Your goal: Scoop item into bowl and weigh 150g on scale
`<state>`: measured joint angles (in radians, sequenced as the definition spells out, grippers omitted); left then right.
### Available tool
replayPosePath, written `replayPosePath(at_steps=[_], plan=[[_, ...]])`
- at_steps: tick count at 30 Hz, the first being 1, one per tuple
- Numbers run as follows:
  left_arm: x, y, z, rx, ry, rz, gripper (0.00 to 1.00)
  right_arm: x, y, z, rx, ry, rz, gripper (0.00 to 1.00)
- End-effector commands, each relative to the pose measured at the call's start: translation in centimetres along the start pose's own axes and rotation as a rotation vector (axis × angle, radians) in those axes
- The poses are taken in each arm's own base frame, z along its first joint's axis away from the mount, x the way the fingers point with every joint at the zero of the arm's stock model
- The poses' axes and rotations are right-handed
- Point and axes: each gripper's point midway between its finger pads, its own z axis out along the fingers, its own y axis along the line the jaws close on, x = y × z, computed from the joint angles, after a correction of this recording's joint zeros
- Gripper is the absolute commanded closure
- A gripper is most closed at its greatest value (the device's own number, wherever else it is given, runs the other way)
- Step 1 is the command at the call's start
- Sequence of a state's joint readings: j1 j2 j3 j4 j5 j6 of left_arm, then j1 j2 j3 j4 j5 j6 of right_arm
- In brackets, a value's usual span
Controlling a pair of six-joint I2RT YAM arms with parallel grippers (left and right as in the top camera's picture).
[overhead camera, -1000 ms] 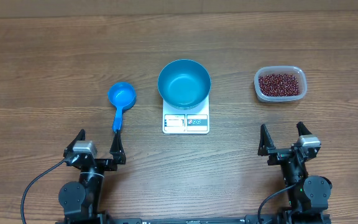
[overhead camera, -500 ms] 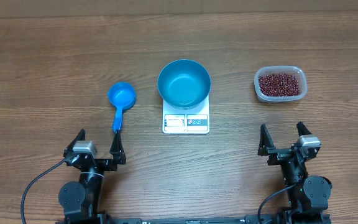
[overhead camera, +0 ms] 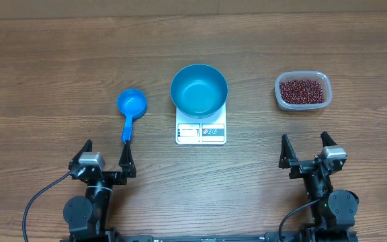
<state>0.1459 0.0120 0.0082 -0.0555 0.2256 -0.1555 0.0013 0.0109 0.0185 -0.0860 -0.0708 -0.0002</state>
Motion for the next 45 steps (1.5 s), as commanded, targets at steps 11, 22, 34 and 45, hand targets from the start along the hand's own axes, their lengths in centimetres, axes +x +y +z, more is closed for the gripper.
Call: replayPosePath(at_steps=[11,22,34,45], plan=[[-0.1,1.0,-0.1,-0.055,-0.011,0.028,0.0,0.2,-0.1,0.0,0.002,-0.004,-0.009,0.0],[-0.1,1.0,-0.1,-0.055,-0.011,0.028,0.0,0.2,-0.1,0.0,0.002,-0.004,-0.009,0.0],[-0.1,1.0,-0.1,-0.054,-0.01,0.028,0.01,0.2,-0.1,0.0,0.002,-0.004,-0.009,0.0],[-1.0,-0.7,-0.2,0.036,-0.026,0.031,0.0,0.2,-0.1,0.0,0.002,-0.004,-0.009,0.0]])
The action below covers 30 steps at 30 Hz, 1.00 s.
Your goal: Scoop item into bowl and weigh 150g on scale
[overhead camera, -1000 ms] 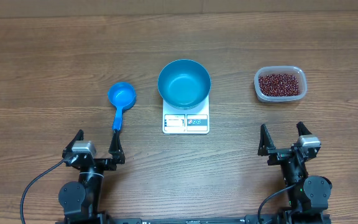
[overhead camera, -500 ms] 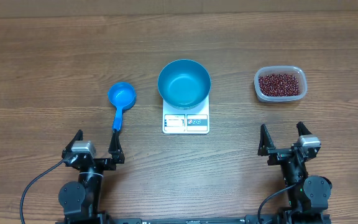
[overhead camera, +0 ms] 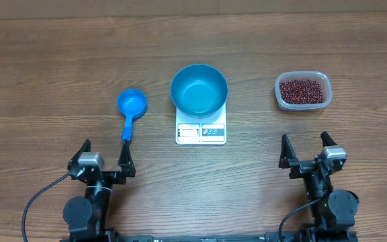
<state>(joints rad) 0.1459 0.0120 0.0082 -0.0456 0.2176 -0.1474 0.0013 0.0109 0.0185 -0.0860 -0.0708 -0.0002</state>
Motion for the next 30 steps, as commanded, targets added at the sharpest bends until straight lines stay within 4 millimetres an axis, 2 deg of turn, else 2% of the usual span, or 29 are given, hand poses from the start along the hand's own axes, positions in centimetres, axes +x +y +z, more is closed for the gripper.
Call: replayPosePath(at_steps=[1,9,13,17,23,26,30], plan=[[-1.0,-0.9,-0.2,0.046,-0.017,0.021,0.0,0.2,-0.1,0.0,0.002,-0.004,-0.009,0.0],[-4.4,-1.9,-1.3,0.056,0.019,0.075,0.0,0.2,-0.1,0.0,0.002,-0.004,-0.009,0.0],[-6.6,-2.1,-0.6,0.052,0.089,0.082,0.0,0.2,-0.1,0.0,0.002,-0.004,-0.009,0.0],[-8.3,-3.4,1.1,0.128,0.224,0.103,0.0,0.2,-0.1,0.0,0.002,-0.004,-0.009,0.0],[-10.3,-2.6,4.3,0.1,0.492,0.068,0.0,0.2,-0.1,0.0,0.002,-0.004,-0.009,0.0],[-10.5,-1.3,6.4,0.052,0.694,0.046,0.0,0.2,-0.1,0.0,0.002,-0.004,-0.009,0.0],[-9.4,-0.1,8.2,0.017,0.892,0.022,0.01,0.2,-0.1,0.0,0.002,-0.004,-0.009,0.0]])
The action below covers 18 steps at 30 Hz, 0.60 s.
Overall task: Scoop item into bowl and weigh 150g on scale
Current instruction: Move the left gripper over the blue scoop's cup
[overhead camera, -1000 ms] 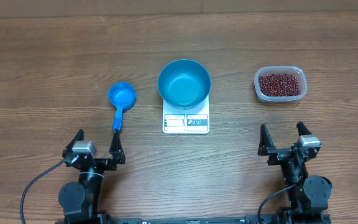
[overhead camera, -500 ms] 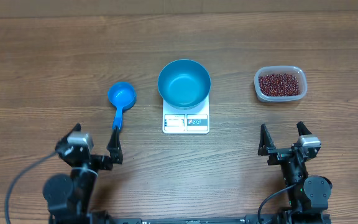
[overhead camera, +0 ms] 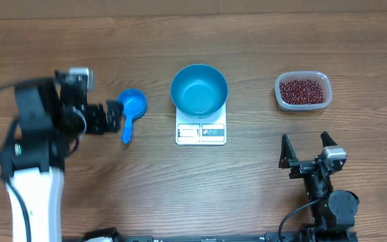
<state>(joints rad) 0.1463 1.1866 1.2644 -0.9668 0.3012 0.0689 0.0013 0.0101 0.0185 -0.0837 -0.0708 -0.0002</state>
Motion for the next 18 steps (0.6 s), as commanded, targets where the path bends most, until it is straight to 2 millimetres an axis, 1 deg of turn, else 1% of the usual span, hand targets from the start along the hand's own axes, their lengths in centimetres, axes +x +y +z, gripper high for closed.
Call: replayPosePath(at_steps=[1,4,5,6,10,15,18], plan=[[-1.4,1.6,1.5,-0.041,0.134,0.01,0.0,0.3,-0.1,0.0,0.002,-0.001,-0.008,0.0],[-1.1,2.2,3.3,-0.026,0.251,0.003,0.0,0.3,-0.1,0.0,0.002,-0.001,-0.008,0.0],[-0.8,2.5,4.1,-0.022,0.291,-0.006,0.0,0.3,-0.1,0.0,0.002,-0.001,-0.009,0.0],[-0.4,2.9,5.4,-0.022,0.329,-0.017,0.01,0.3,-0.1,0.0,0.002,-0.001,-0.008,0.0],[0.6,4.0,8.7,-0.026,0.4,-0.031,0.0,0.3,-0.1,0.0,0.002,-0.001,-0.008,0.0],[2.3,4.8,11.3,-0.017,0.486,-0.059,0.0,0.3,-0.1,0.0,0.002,-0.001,-0.008,0.0],[3.2,5.2,12.5,-0.012,0.526,-0.07,0.0,0.3,-0.1,0.0,0.002,-0.001,-0.008,0.0]])
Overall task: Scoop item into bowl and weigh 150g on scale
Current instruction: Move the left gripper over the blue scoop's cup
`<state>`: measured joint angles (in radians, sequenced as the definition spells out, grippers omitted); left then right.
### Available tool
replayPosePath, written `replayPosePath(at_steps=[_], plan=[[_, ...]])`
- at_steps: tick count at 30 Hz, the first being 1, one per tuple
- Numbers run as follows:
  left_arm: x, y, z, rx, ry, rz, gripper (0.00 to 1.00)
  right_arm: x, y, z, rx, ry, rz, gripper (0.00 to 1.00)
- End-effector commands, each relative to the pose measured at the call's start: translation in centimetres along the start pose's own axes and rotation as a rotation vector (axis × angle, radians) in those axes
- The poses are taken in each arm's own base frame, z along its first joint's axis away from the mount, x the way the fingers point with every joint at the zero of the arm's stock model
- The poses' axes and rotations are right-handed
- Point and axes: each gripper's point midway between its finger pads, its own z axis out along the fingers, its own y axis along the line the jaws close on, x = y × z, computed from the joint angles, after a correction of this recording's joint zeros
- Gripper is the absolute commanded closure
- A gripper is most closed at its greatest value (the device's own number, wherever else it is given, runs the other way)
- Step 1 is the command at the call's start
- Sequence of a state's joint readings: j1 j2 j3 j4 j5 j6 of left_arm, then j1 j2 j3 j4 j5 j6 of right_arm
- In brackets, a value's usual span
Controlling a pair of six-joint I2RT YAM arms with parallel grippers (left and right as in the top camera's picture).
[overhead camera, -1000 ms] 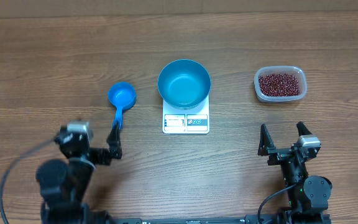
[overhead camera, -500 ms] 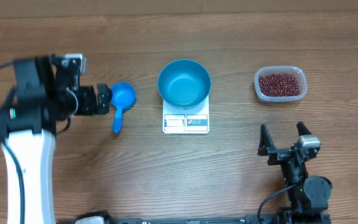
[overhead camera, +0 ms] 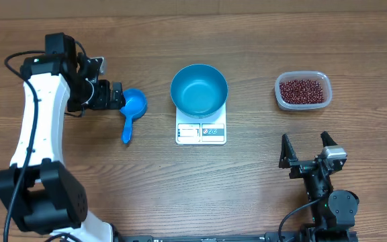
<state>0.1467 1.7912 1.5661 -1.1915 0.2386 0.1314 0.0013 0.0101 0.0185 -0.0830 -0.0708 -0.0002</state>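
A blue scoop (overhead camera: 132,109) lies on the table left of the scale, its cup at the top and its handle pointing toward the front. My left gripper (overhead camera: 116,95) reaches in from the left, its fingers right at the cup's left rim; whether it is open or shut does not show. An empty blue bowl (overhead camera: 199,89) sits on the white scale (overhead camera: 201,132). A clear tub of red beans (overhead camera: 303,91) stands at the right. My right gripper (overhead camera: 306,149) rests open near the front right.
The left arm's white links (overhead camera: 37,114) stretch across the left side of the table from the front edge. The right arm's base (overhead camera: 331,205) sits at the front right. A cable loops beside the left arm.
My left arm has shifted further back and right, so its gripper now sits at the scoop's cup rather than beside the handle. The scoop, bowl and beans lie as before.
Both grippers stood open at the front edge at the two oldest moments, with the scoop untouched. Then the left arm was raised over the left side, its gripper level with the scoop. Now the gripper is at the cup's left rim.
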Motion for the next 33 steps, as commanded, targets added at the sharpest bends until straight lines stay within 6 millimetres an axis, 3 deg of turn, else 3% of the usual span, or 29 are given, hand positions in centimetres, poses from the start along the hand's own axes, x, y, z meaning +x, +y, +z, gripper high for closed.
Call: replayPosePath(at_steps=[1,8,13,23,33], plan=[[-0.6,0.8,1.2,-0.008,0.024,0.007,0.0,0.3,-0.1,0.0,0.002,0.0,-0.009,0.0],[-2.7,1.3,3.0,-0.021,-0.025,0.025,0.01,0.3,-0.1,0.0,0.002,0.0,-0.009,0.0],[-4.1,4.3,2.7,-0.206,-0.078,-0.048,0.0,0.3,-0.1,0.0,0.002,0.0,-0.008,0.0],[-5.0,1.5,3.2,-0.151,-0.103,0.008,0.0,0.3,-0.1,0.0,0.002,0.0,-0.008,0.0],[-3.7,1.4,3.9,-0.146,-0.053,0.003,0.0,0.3,-0.1,0.0,0.002,0.0,-0.008,0.0]])
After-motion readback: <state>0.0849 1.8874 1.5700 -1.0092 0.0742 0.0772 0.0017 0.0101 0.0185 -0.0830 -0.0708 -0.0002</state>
